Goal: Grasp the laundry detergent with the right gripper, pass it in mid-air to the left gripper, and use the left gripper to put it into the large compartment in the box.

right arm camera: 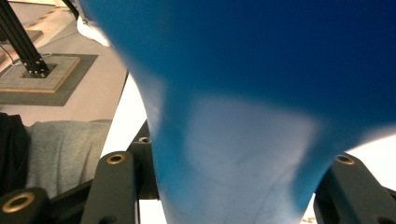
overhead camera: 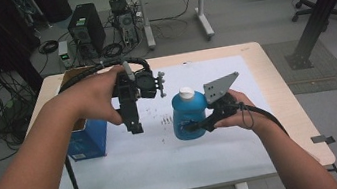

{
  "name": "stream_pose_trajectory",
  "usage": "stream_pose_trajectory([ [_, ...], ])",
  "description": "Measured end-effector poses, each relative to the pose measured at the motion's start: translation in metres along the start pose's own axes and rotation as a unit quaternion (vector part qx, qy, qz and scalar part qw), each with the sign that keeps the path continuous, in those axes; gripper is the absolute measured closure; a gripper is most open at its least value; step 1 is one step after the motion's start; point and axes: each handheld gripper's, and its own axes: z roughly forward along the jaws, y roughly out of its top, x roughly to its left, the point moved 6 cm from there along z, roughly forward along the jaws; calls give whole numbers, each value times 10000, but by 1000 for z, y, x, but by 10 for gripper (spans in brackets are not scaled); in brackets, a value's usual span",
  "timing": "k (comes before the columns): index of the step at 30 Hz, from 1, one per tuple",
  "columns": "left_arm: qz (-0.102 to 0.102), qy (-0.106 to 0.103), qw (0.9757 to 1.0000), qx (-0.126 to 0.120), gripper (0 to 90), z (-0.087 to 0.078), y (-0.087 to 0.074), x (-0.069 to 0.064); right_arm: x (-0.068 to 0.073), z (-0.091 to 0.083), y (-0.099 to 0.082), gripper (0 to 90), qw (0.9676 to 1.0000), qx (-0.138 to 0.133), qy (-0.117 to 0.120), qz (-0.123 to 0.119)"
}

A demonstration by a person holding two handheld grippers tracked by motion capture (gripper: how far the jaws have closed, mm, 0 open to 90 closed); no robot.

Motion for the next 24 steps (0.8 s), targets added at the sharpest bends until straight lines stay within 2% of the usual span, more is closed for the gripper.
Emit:
stream_pose_trajectory([
  [4,28,-18,10000,-15,5,1,4,-1,5,9,-5,455,10000,-16,92,6],
  [12,96,-61,9999,-8,4,3,9,-4,13,26,-6,455,9998,-154,95,-13],
  [24,140,-185,9997,6,4,11,11,-11,19,49,0,454,9999,-31,102,-107],
])
